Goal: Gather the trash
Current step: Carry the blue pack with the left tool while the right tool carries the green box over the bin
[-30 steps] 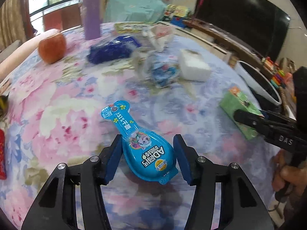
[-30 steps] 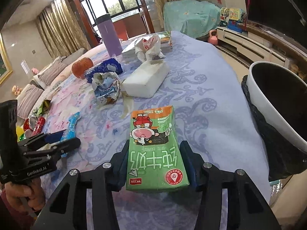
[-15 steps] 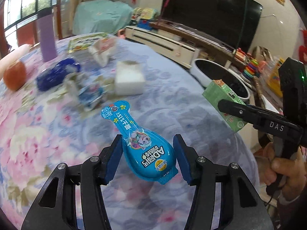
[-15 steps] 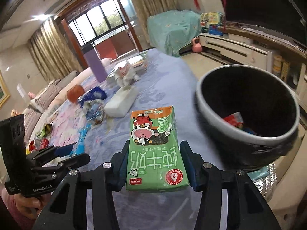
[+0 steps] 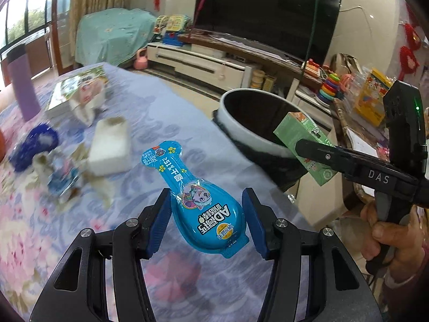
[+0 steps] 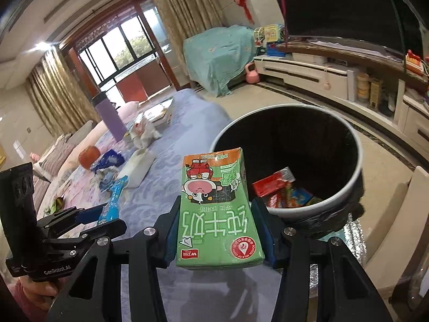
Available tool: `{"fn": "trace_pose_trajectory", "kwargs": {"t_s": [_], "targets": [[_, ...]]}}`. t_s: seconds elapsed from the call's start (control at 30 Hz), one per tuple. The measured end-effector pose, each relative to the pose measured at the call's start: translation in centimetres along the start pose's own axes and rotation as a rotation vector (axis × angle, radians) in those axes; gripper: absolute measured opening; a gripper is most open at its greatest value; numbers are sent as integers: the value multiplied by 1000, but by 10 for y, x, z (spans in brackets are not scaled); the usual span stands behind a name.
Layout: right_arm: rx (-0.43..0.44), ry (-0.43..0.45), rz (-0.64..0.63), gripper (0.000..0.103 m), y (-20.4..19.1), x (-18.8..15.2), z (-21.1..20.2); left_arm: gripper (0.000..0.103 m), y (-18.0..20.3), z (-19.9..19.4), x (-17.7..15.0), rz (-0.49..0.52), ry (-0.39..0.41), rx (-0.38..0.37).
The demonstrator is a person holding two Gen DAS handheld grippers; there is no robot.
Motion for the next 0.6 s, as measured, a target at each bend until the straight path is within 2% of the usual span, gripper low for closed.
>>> {"fn": "trace_pose_trajectory", "kwargs": {"t_s": [0.37, 0.6], "targets": [[-35, 19, 40, 50, 33, 18, -1, 53, 34, 26, 26, 52, -11, -46], [-49, 17, 51, 50, 48, 27, 5, 53, 43, 38, 42, 67, -12, -64]]}}
Point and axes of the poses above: each gripper's, at about its wrist camera, not at the fingertips, and z roughly the way its jaws point, y to its right, x to its top, the point moved 6 cm from there along z, roughly the way its jaws point, and after that the axes turned 7 degrees about -x, right-handed, at the moved point
